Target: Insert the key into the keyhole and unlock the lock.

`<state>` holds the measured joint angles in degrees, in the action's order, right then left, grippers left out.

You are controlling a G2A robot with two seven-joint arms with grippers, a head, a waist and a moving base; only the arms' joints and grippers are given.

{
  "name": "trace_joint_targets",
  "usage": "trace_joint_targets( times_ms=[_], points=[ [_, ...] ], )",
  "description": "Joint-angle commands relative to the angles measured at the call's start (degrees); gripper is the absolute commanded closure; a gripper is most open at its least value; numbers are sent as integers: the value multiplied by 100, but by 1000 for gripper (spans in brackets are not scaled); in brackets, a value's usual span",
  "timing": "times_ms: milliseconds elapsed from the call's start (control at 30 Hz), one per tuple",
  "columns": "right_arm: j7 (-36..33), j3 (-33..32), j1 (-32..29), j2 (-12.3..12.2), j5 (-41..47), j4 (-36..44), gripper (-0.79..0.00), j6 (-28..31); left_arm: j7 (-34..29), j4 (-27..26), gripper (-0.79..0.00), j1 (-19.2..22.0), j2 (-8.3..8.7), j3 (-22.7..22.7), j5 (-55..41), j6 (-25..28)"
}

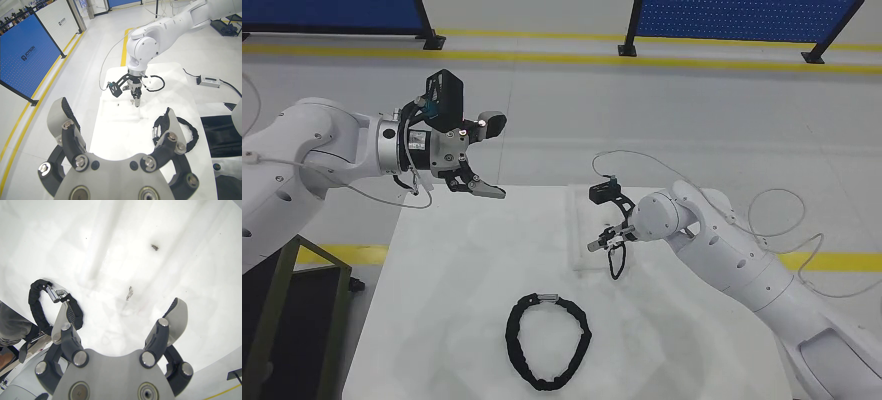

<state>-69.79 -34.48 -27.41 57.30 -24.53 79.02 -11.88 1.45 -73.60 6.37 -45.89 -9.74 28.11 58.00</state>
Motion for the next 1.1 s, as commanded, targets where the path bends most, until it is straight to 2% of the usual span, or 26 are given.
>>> trace_joint_targets(
  times_ms=[0,267,433,700,1000,1067],
  points=[
    [0,0,0,0,0,0,-785,0,0,0,-785,0,0,0,0,0],
    [36,12,-55,-6,-176,18,-785,-94,0,0,-785,0,0,0,0,0],
    [59,-50,-240,-45,-603,487,-785,-664,0,0,-785,0,0,0,0,0],
    [453,-261,-852,-82,-610,1110,-785,-1491,0,0,-785,0,0,0,0,0],
    [519,-279,-967,-2,-616,847,-785,-1364,0,0,-785,0,0,0,0,0],
    [583,-287,-970,30,-567,729,-745,-1318,0,0,-785,0,0,0,0,0]
  ],
)
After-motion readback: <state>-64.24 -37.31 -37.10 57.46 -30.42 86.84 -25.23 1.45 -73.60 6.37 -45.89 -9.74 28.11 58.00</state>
